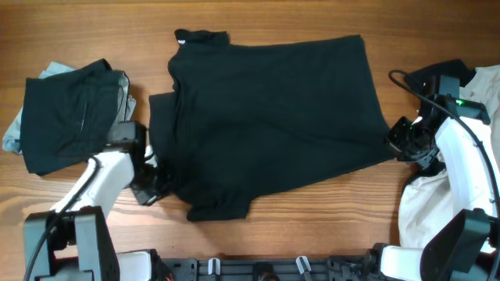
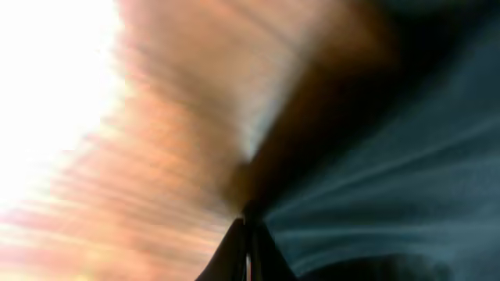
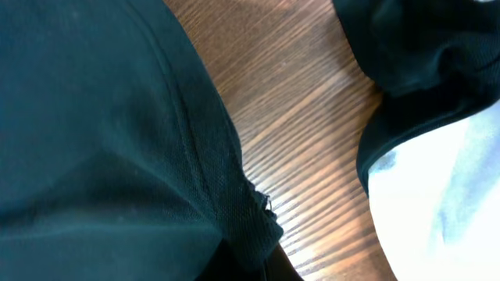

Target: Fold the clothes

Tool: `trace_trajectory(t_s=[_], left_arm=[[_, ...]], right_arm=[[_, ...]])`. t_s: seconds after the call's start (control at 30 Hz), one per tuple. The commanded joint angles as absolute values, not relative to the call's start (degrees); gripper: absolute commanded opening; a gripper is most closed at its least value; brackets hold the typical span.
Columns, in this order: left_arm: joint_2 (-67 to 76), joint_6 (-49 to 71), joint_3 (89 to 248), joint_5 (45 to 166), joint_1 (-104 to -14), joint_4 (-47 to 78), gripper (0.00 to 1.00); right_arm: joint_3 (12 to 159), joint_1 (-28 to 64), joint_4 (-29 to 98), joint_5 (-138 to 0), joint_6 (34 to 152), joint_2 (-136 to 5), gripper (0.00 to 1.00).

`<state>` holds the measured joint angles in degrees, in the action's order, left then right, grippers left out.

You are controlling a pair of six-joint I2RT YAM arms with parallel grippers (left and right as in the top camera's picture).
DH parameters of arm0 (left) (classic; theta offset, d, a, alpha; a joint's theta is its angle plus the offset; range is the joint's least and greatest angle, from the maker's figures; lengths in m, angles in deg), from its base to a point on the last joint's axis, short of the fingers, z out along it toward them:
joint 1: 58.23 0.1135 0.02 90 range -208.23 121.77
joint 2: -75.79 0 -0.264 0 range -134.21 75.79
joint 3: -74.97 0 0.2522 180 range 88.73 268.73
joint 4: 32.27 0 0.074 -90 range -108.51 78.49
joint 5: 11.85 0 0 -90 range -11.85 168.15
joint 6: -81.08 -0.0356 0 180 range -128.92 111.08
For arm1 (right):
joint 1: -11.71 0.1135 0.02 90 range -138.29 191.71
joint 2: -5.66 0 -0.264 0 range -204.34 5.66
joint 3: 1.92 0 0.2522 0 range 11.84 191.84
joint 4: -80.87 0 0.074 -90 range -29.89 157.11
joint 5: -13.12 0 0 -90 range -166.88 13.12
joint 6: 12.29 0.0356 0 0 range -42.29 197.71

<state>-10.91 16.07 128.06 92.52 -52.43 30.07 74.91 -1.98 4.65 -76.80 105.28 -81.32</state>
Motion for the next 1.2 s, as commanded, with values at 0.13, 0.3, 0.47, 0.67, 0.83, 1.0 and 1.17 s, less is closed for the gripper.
trace_trajectory(t_s=[0.13, 0.3, 0.47, 0.67, 0.83, 1.0, 1.17], left_arm=[[-6.4, 18.0, 136.8, 89.9, -36.5, 40.7, 0.04], [-6.3, 11.6, 136.8, 103.0, -38.8, 35.8, 0.14], [-6.3, 10.5, 136.8, 105.7, -48.2, 20.1, 0.04], [-10.7, 9.2, 136.7, 88.0, -55.2, -4.6, 0.04], [-23.8, 7.7, 136.8, 88.9, -55.2, -14.8, 0.04], [-32.8, 7.7, 136.7, 81.7, -54.8, -17.6, 0.04], [-33.2, 14.1, 140.3, 63.5, -51.2, -16.1, 0.04]], right_arm=[[75.7, -2.2, 1.1, -76.5, 103.1, -80.8, 0.05], [75.7, -2.2, 1.9, -79.8, 103.1, -80.8, 0.63], [76.4, -2.2, 14.1, -61.5, 93.8, -80.7, 0.53], [76.9, -2.2, 18.9, -47.2, 89.7, -80.7, 0.53], [76.9, -2.2, 18.7, -47.2, 89.9, -80.7, 0.53], [76.9, -2.0, 18.6, -48.0, 90.0, -80.8, 0.53], [74.5, 2.1, 23.5, -56.1, 90.3, -82.1, 0.54]])
